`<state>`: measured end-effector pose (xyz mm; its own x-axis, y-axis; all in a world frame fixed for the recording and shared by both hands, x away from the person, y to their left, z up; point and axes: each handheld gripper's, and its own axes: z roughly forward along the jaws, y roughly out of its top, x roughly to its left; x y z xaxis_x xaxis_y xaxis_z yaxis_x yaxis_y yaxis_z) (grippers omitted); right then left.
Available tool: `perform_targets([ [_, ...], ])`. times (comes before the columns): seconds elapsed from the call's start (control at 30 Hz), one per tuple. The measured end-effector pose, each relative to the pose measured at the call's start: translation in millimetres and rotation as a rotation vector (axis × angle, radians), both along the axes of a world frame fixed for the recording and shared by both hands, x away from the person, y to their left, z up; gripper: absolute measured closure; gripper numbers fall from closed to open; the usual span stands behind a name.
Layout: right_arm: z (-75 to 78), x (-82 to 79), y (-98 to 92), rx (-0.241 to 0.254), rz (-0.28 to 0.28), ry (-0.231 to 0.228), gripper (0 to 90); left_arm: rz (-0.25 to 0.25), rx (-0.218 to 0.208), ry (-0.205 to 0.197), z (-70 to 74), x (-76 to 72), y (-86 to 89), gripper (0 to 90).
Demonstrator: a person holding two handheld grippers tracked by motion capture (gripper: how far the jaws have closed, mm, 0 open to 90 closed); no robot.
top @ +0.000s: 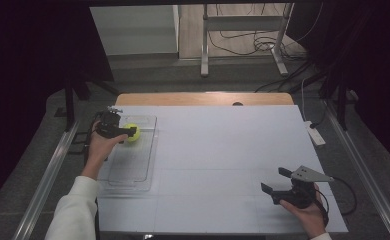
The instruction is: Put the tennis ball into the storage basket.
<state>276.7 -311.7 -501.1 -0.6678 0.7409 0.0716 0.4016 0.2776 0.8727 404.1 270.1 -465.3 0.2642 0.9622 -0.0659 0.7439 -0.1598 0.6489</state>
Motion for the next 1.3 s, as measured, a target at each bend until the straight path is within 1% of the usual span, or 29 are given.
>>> perform_targets([
  [0.03, 0.2, -0.1, -0.2, 0.002, -0.001, -0.001, 9.1, -0.003, -0.018, -0.016, 1.2, -4.3, 0.8, 25.1],
  [0.07, 0.4, -0.2, -0.5, 0.004, -0.002, 0.0, 9.1, -0.009, -0.025, -0.028, 1.9, -6.9, 1.6, 24.8],
  [0.1, 0.6, -0.2, -0.7, 0.002, -0.004, -0.001, 9.1, -0.017, -0.055, -0.048, 2.5, -12.5, 2.5, 24.5],
  [0.17, 0.9, -0.3, -1.0, 0.004, -0.004, 0.0, 9.0, -0.038, -0.077, -0.068, 2.5, -20.5, 2.9, 24.1],
  [0.3, 1.3, -0.3, -1.3, 0.008, -0.005, -0.002, 8.9, -0.08, -0.111, -0.112, 0.9, -36.9, 0.5, 23.3],
  [0.37, 1.3, -0.3, -1.5, 0.008, -0.006, -0.001, 8.9, -0.099, -0.125, -0.131, 0.5, -43.4, -1.1, 23.2],
  [0.4, 1.3, -0.3, -1.5, 0.008, -0.006, -0.001, 8.9, -0.099, -0.125, -0.131, 0.5, -43.4, -1.1, 23.0],
  [0.43, 1.3, -0.2, -1.5, 0.009, -0.007, -0.001, 8.9, -0.116, -0.137, -0.143, 0.7, -48.2, -3.0, 22.9],
  [0.53, 1.3, -0.2, -1.4, 0.005, -0.008, 0.002, 8.9, -0.151, -0.151, -0.171, 3.6, -56.1, -6.2, 21.9],
  [0.57, 1.3, -0.2, -1.4, 0.005, -0.008, 0.002, 8.9, -0.161, -0.164, -0.185, 5.4, -59.7, -7.4, 21.8],
  [0.63, 1.3, -0.2, -1.5, 0.007, -0.008, 0.0, 8.9, -0.177, -0.184, -0.196, 7.8, -64.6, -9.2, 21.3],
  [0.7, 1.3, -0.2, -1.7, 0.009, -0.008, 0.0, 8.9, -0.197, -0.191, -0.211, 9.6, -71.6, -12.0, 20.7],
  [0.77, 1.6, -0.4, -2.0, 0.01, -0.009, 0.0, 8.9, -0.204, -0.193, -0.215, 9.9, -73.9, -12.8, 20.2],
  [0.8, 1.7, -0.4, -2.2, 0.011, -0.009, 0.0, 8.9, -0.214, -0.2, -0.221, 10.4, -80.1, -15.1, 20.0],
  [0.87, 1.7, -0.3, -2.3, 0.012, -0.009, 0.0, 8.8, -0.226, -0.213, -0.229, 10.3, -86.9, -17.5, 19.3],
  [0.9, 1.7, -0.3, -2.3, 0.012, -0.009, 0.0, 8.8, -0.226, -0.213, -0.229, 10.3, -86.9, -17.5, 19.1],
  [1.07, 1.9, -0.5, -2.5, 0.014, -0.007, 0.0, 8.8, -0.262, -0.241, -0.242, 8.9, -103.2, -24.1, 17.8],
  [1.1, 2.0, -0.5, -2.6, 0.015, -0.006, 0.0, 8.7, -0.262, -0.241, -0.242, 8.9, -103.2, -24.1, 17.7],
  [1.23, 2.3, -0.6, -2.5, 0.014, -0.003, -0.004, 8.6, -0.286, -0.252, -0.25, 5.8, -113.6, -27.9, 17.1],
  [1.3, 2.4, -0.4, -2.7, 0.015, -0.002, -0.004, 8.6, -0.311, -0.257, -0.257, 2.6, -121.2, -31.3, 16.3],
])
